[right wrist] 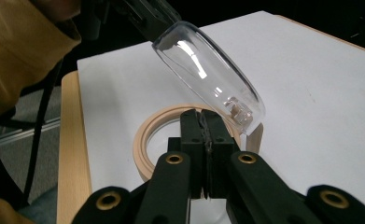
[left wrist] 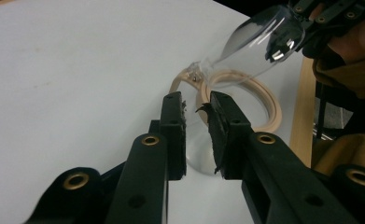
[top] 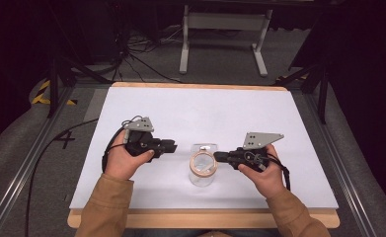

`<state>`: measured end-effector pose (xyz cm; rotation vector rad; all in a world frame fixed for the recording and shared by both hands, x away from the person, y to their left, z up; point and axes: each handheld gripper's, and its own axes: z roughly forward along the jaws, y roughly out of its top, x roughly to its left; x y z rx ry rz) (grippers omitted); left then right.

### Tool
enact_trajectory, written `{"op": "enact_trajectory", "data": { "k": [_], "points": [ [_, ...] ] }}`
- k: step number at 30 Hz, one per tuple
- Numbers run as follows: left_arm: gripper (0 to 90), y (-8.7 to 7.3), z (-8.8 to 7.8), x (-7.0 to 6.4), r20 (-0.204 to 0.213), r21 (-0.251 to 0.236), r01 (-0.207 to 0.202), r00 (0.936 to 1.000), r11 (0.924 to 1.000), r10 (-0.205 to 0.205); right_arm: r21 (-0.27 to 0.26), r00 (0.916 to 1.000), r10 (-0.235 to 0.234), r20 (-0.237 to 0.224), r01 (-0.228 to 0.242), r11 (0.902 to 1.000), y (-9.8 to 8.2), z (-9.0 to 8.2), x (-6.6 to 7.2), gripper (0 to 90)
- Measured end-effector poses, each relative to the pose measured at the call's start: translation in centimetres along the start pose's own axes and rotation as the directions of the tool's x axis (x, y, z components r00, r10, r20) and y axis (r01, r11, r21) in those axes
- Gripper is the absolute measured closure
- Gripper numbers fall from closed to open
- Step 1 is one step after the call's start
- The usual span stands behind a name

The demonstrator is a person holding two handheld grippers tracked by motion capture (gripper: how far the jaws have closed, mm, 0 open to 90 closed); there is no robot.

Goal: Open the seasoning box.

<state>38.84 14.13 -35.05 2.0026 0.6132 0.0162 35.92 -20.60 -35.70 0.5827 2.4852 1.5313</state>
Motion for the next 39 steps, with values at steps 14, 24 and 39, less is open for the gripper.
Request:
{"op": "enact_trajectory", "data": {
  "k": [14, 24, 39],
  "points": [
    [68.9, -2.9, -2.8, 0.4, -0.083, 0.059, 0.077, 0.9939, 0.9953, -0.072, 0.035, 0.9984, -0.054, -0.015, 0.055, 0.9979, 0.8, 0.2, -1.4, 89.0],
    [67.2, -4.1, -3.6, 0.9, -0.11, 0.06, 0.115, 0.988, 0.9915, -0.108, 0.0, 0.9993, -0.037, 0.011, 0.037, 0.9993, 0.7, 0.6, -2.6, 89.8],
    [61.0, -3.9, -3.5, 0.8, -0.12, 0.032, 0.117, 0.9864, 0.9926, -0.113, -0.012, 0.9992, -0.009, 0.038, 0.01, 0.9999, 0.9, -0.5, -2.9, 83.1]
  ]
}}
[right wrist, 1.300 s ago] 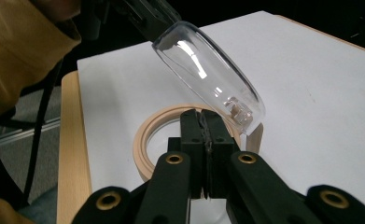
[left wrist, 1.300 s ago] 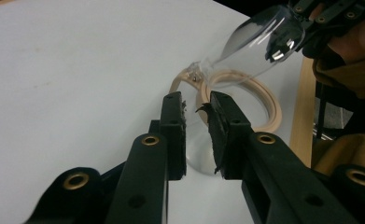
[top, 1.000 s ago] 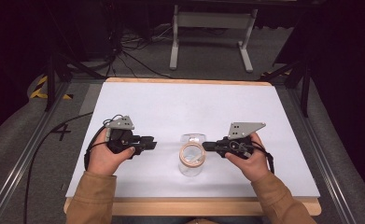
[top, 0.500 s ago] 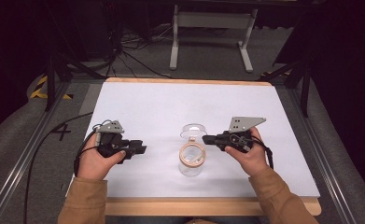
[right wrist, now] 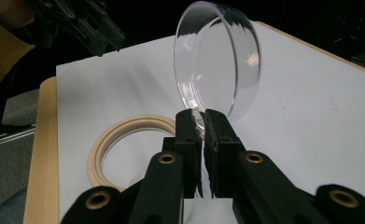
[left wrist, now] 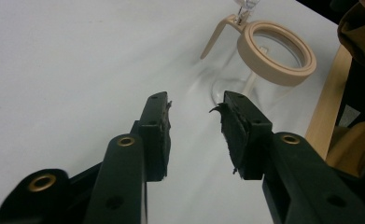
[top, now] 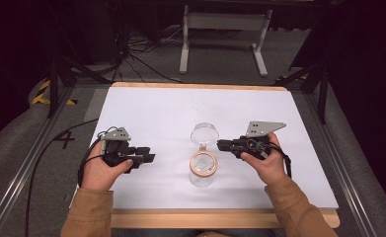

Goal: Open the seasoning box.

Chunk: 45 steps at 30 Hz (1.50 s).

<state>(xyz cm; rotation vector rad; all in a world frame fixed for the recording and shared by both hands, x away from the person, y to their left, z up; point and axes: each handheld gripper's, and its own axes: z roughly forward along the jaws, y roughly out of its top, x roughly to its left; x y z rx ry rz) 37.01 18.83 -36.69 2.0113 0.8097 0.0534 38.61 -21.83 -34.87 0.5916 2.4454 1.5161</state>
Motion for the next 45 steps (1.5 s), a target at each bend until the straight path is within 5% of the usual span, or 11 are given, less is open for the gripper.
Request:
{"op": "enact_trajectory", "data": {
  "k": [5, 9, 20, 25, 28, 33, 35, 38, 41, 45],
  "points": [
    [49.8, -0.1, -0.3, 0.4, -0.053, -0.067, 0.026, 0.9981, 0.9974, -0.03, -0.001, 0.9997, 0.003, 0.026, -0.003, 1.0, 0.1, -2.1, -0.6, 76.2],
    [47.5, -0.2, -0.8, 0.9, -0.088, -0.088, 0.045, 0.9947, 0.9951, -0.053, -0.003, 0.9952, 0.034, 0.092, -0.034, 0.9994, -0.4, -4.1, -1.8, 72.4],
    [42.6, -0.7, -1.0, 2.2, -0.161, -0.094, 0.084, 0.982, 0.992, -0.099, 0.062, 0.9682, 0.099, 0.23, -0.117, 0.9913, -2.4, -6.0, -5.2, 53.8],
    [41.6, -1.0, -0.8, 3.1, -0.184, -0.087, 0.118, 0.9741, 0.9892, -0.132, 0.07, 0.9434, 0.131, 0.305, -0.159, 0.9848, -3.7, -7.0, -6.8, 48.7],
    [41.2, -1.2, -0.7, 3.6, -0.195, -0.08, 0.125, 0.9709, 0.9889, -0.139, 0.062, 0.9354, 0.152, 0.319, -0.181, 0.9816, -4.3, -7.3, -7.3, 48.3],
    [41.2, -2.0, 0.2, 5.0, -0.229, -0.051, 0.143, 0.9615, 0.9883, -0.151, 0.07, 0.8992, 0.228, 0.374, -0.272, 0.9597, -6.5, -8.5, -9.2, 46.4],
    [41.2, -2.2, 0.6, 5.4, -0.217, -0.053, 0.15, 0.9632, 0.9873, -0.158, 0.082, 0.8743, 0.275, 0.4, -0.333, 0.9394, -7.3, -8.7, -9.7, 45.7],
    [41.2, -2.6, 1.0, 6.0, -0.196, -0.067, 0.163, 0.9651, 0.9843, -0.174, 0.081, 0.8591, 0.29, 0.422, -0.354, 0.9318, -8.4, -8.9, -10.5, 45.7],
    [41.1, -2.9, 1.5, 6.4, -0.219, -0.052, 0.158, 0.9616, 0.9861, -0.166, 0.117, 0.8455, 0.275, 0.457, -0.364, 0.9241, -9.5, -8.8, -11.1, 45.7],
    [40.0, -3.2, 2.1, 6.7, -0.277, -0.005, 0.15, 0.9499, 0.9887, -0.145, 0.155, 0.833, 0.258, 0.49, -0.374, 0.9145, -10.6, -8.5, -11.7, 45.5]
  ]
}}
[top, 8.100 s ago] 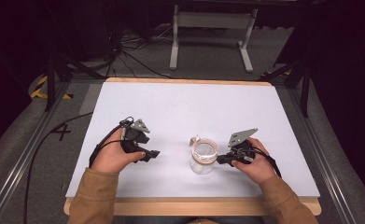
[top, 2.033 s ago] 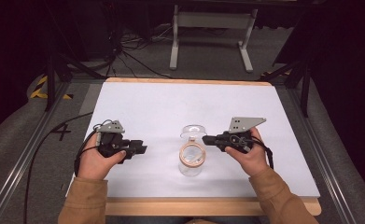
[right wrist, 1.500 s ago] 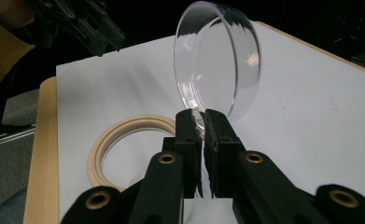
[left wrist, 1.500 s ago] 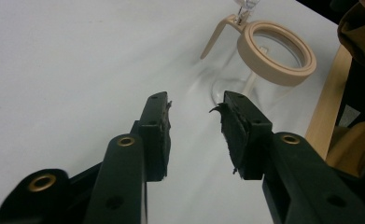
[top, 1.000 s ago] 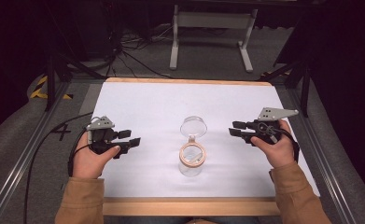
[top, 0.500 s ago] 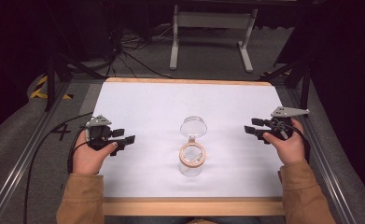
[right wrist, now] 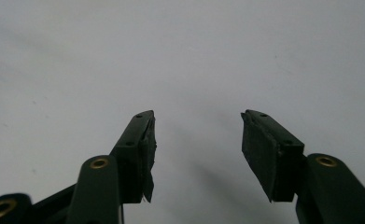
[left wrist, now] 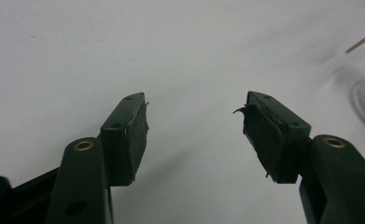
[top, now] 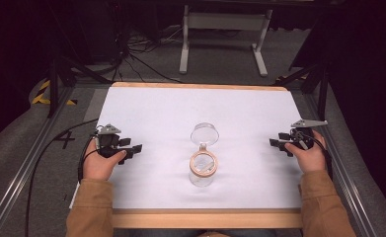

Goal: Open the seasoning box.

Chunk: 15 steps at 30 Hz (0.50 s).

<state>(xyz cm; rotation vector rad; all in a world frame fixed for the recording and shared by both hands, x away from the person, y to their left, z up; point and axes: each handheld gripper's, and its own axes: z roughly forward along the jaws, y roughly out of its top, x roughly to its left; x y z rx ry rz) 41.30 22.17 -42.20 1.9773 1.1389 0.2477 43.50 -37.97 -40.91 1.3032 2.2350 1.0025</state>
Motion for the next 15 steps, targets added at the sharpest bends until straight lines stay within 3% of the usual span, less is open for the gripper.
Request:
{"op": "enact_trajectory", "data": {
  "k": [7, 11, 15],
  "points": [
    [39.5, -0.4, 0.6, 0.5, -0.009, 0.011, -0.009, 0.9999, 0.9999, 0.009, 0.016, 0.9997, 0.023, -0.007, -0.023, 0.9996, -1.2, 1.7, 0.1, 45.2],
    [39.1, -0.6, 1.1, 0.4, -0.032, 0.035, -0.044, 0.9985, 0.9984, 0.045, -0.003, 0.9998, -0.015, 0.014, 0.015, 0.9999, -1.3, 2.5, 0.8, 44.5],
    [39.1, -0.6, 1.1, 0.3, -0.025, 0.027, -0.048, 0.9985, 0.9985, 0.048, -0.019, 0.999, -0.042, 0.016, 0.043, 0.9989, -1.1, 2.5, 1.2, 44.0]
  ]
}}
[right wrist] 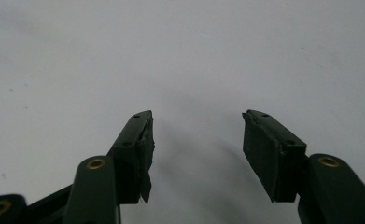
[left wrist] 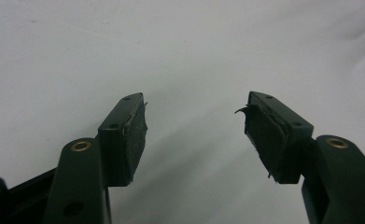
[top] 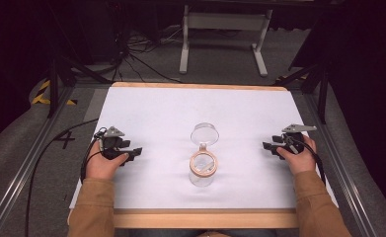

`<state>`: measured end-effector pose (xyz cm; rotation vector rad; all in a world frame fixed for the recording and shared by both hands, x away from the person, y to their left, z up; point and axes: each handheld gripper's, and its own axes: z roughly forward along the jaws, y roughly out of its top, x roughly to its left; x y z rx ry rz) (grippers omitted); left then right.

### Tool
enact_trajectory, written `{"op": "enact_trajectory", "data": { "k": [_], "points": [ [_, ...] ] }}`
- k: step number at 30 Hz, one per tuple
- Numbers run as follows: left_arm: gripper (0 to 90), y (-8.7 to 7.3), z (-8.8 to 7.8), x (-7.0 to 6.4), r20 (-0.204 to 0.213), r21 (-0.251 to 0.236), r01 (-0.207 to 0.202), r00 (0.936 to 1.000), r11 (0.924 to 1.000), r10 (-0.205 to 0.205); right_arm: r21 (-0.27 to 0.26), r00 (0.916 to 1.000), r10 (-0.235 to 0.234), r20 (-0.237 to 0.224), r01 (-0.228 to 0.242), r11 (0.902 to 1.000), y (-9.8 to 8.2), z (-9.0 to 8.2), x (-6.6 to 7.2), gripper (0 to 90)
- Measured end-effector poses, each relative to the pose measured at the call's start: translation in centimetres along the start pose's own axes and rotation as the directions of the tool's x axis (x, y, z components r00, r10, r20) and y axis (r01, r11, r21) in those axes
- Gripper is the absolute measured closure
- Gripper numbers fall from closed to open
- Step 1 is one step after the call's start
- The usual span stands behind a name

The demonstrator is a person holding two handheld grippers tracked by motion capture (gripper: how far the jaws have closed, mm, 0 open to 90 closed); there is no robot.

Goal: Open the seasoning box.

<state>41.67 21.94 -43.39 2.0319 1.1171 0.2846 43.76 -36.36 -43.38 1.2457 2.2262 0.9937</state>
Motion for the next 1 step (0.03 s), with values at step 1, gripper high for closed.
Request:
{"op": "enact_trajectory", "data": {
  "k": [1],
  "points": [
    [39.1, 0.0, 0.0, 0.0, 0.0, 0.0, 0.0, 1.0, 1.0, 0.0, 0.0, 1.0, 0.001, -0.001, -0.001, 1.0, 0.01, 0.01, 0.05, 43.9]
  ]
}}
